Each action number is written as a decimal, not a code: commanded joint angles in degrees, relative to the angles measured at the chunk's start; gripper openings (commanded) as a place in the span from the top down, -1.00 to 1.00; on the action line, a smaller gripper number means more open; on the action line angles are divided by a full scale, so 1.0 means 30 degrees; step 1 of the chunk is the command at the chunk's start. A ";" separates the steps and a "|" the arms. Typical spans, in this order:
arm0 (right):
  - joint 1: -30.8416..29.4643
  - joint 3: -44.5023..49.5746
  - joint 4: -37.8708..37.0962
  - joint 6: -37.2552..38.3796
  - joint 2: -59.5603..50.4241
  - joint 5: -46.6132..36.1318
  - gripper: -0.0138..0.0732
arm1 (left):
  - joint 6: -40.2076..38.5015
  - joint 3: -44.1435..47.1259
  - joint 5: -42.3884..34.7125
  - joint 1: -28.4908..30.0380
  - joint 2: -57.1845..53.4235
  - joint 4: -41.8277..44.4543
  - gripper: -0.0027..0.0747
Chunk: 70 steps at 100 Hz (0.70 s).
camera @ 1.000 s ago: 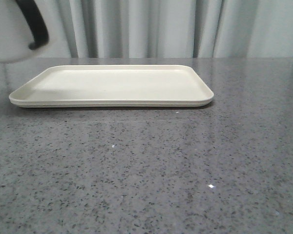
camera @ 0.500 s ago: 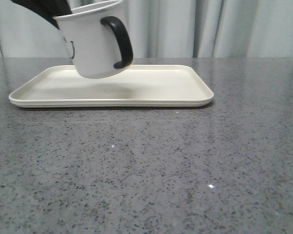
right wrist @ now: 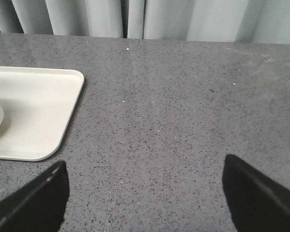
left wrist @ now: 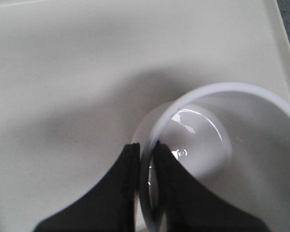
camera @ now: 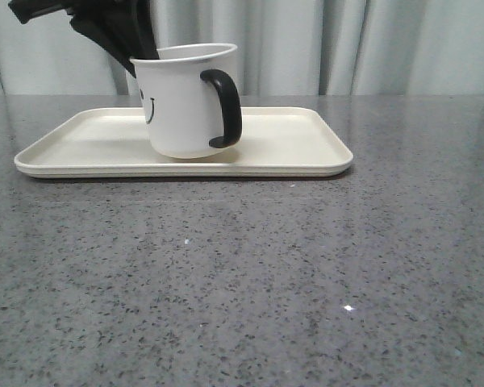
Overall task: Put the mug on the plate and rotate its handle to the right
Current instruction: 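Lower the mug onto the tray with the left gripper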
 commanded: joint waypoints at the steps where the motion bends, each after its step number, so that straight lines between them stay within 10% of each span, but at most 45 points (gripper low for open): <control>1: -0.0087 -0.0621 -0.0024 0.0000 0.0238 -0.1536 -0.78 | -0.0307 -0.0772 -0.0772 -0.0177 -0.0862 -0.0040 0.98; 70: -0.0087 -0.0621 -0.0024 0.0000 0.0238 -0.1716 -0.78 | -0.0452 -0.0772 -0.0737 -0.0177 -0.0822 0.1079 0.98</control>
